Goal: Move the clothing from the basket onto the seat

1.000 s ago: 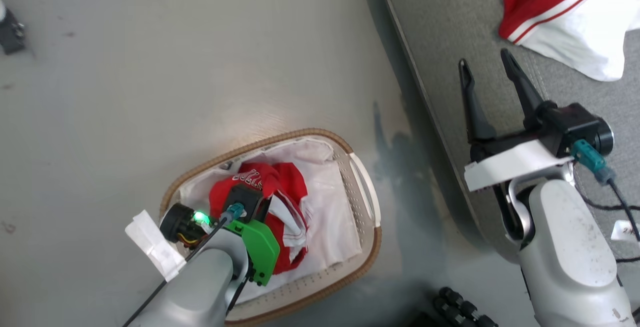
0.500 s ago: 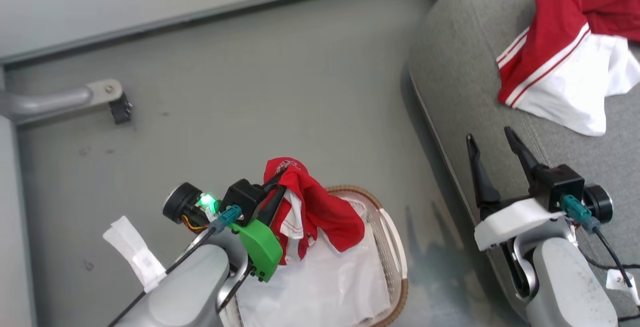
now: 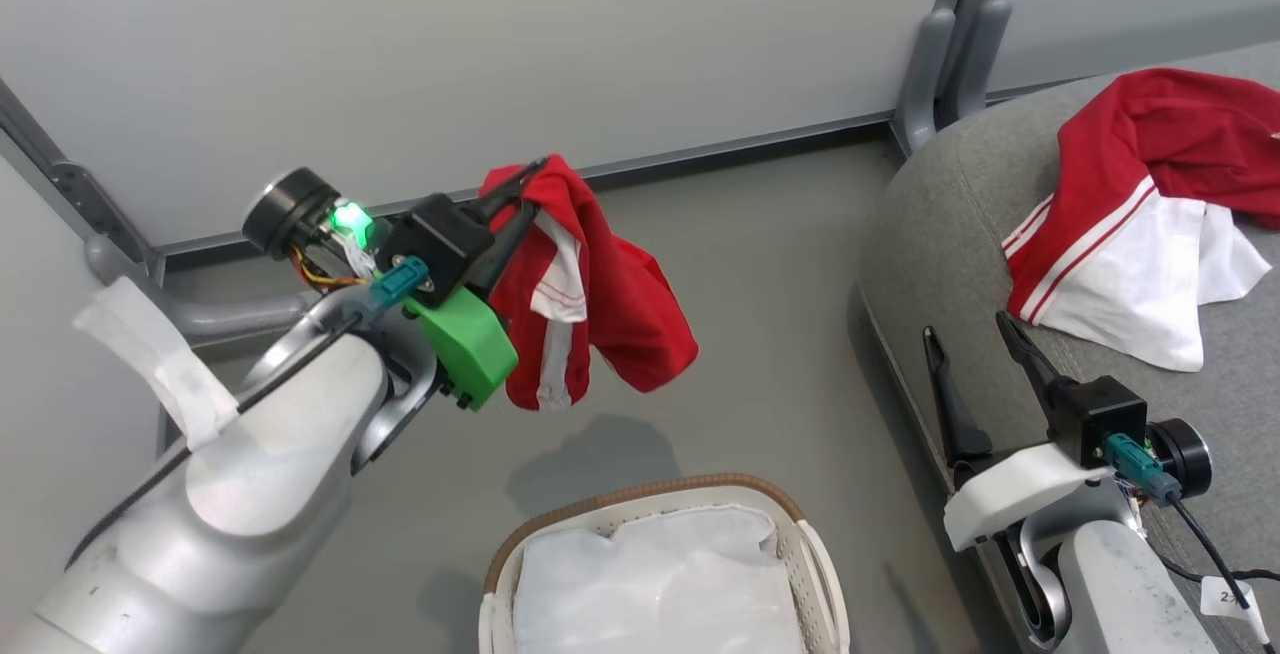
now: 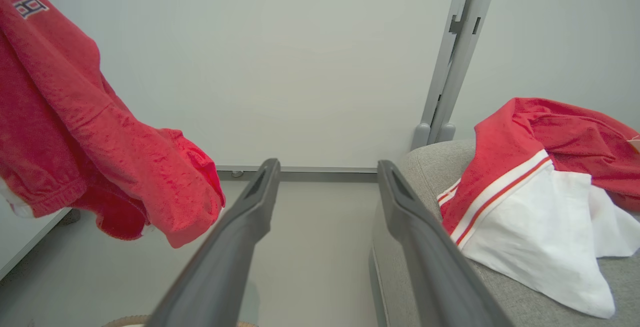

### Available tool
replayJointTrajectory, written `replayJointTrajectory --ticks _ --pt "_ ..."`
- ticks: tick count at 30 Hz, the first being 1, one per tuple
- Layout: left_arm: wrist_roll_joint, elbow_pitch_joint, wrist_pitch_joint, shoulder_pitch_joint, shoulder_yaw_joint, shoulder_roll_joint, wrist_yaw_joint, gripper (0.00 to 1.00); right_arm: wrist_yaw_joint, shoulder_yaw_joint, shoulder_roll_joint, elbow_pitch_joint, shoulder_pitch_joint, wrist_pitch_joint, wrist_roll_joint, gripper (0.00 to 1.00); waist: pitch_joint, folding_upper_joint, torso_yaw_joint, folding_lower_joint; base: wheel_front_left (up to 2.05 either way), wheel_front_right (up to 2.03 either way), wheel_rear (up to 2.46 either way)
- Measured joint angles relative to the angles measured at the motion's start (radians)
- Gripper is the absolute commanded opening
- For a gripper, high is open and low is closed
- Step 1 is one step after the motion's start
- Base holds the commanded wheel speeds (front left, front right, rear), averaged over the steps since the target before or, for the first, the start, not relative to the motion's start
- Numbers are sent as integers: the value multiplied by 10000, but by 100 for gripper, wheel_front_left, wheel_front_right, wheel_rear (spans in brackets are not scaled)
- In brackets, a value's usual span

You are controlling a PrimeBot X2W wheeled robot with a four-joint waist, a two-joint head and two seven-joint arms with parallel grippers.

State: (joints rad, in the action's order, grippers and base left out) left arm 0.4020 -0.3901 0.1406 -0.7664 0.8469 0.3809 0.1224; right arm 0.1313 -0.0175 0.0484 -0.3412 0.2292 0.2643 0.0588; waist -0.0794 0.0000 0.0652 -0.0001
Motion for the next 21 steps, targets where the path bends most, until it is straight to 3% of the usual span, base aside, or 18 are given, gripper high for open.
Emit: replayJointTrajectory --ticks 9,21 --pt "395 359 -357 -1286 -483 128 10 0 0 -662 0 -8 62 0 153 100 606 0 -19 0 0 0 0" --pt "577 167 -454 -1785 -303 -351 19 0 2 -2088 -2 -73 344 2 253 100 697 0 -29 0 0 0 0"
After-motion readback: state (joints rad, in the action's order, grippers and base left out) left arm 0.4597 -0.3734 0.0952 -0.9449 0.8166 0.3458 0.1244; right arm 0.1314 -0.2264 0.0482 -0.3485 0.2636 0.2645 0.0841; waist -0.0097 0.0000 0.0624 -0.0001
